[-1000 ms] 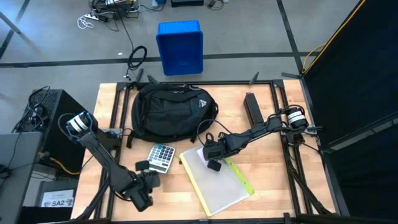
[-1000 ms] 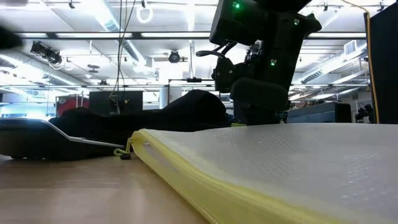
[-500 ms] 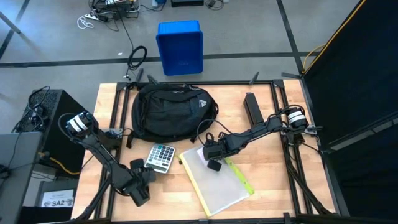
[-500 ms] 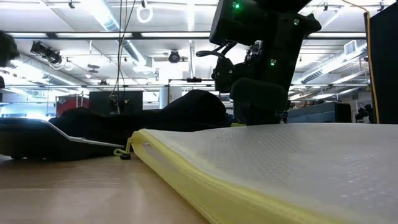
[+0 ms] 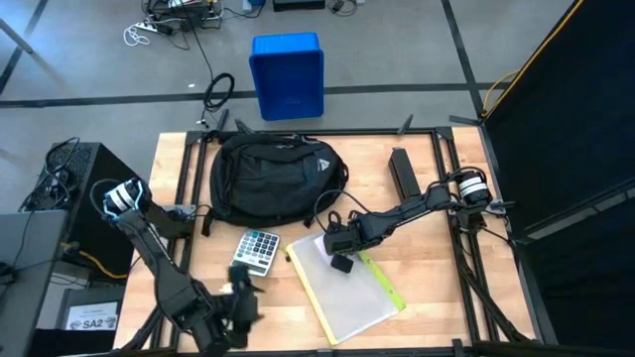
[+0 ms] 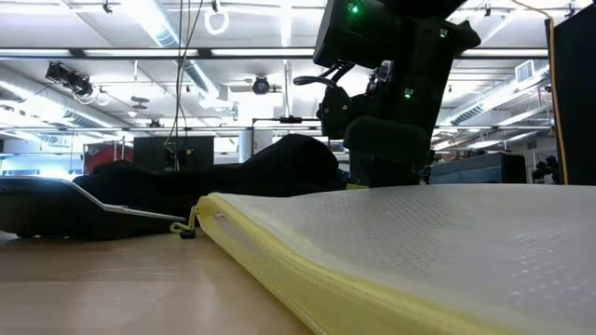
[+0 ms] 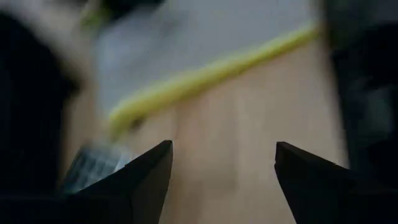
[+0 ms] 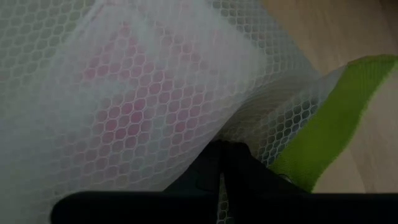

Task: Unpack backpack
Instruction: Remove the white game card from the yellow zip bag

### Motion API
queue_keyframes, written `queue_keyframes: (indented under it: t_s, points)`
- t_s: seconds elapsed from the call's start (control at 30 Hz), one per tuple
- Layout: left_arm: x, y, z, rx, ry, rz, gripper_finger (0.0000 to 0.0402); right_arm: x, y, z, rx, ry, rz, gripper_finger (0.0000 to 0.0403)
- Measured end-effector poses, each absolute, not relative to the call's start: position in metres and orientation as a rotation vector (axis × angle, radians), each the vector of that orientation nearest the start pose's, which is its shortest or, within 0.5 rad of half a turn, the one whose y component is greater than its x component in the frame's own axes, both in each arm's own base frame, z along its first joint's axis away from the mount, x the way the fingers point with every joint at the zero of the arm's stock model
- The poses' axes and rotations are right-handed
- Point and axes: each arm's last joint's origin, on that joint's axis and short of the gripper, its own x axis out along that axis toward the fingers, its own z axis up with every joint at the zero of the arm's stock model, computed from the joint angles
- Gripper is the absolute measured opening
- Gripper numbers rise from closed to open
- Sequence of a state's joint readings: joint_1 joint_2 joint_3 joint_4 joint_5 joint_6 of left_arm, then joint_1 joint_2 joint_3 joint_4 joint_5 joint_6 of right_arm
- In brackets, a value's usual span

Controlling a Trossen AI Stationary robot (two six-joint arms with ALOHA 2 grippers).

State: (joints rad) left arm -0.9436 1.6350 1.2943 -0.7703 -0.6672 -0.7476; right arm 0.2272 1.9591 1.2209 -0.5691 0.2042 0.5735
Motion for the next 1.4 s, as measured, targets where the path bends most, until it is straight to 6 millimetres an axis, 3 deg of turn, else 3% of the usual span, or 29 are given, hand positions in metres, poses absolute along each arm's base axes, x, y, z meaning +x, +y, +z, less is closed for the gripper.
queue_keyframes:
  t_s: [0.17,0.33,0.5,0.93,1.23,1.4]
  points:
    - [0.243,-0.257,0.222,0.149,0.767,-0.013,0.0241,0.360,0.077,0.135,0.220,1.220,-0.336,0.0001]
    - [0.273,-0.239,0.174,0.161,0.911,0.041,0.0227,0.360,0.078,0.135,0.237,1.220,-0.316,0.0001]
    - [0.288,-0.218,0.153,0.138,0.981,0.084,0.0209,0.361,0.078,0.135,0.241,1.220,-0.312,0.0001]
    - [0.326,-0.172,0.146,0.102,0.862,0.127,0.0192,0.364,0.079,0.135,0.251,1.190,-0.281,0.0000]
    - [0.347,-0.167,0.160,0.175,0.670,0.049,0.0193,0.365,0.080,0.136,0.236,1.188,-0.239,0.0000]
    - [0.351,-0.162,0.162,0.209,0.668,0.041,0.0193,0.368,0.081,0.137,0.215,1.172,-0.183,0.0000]
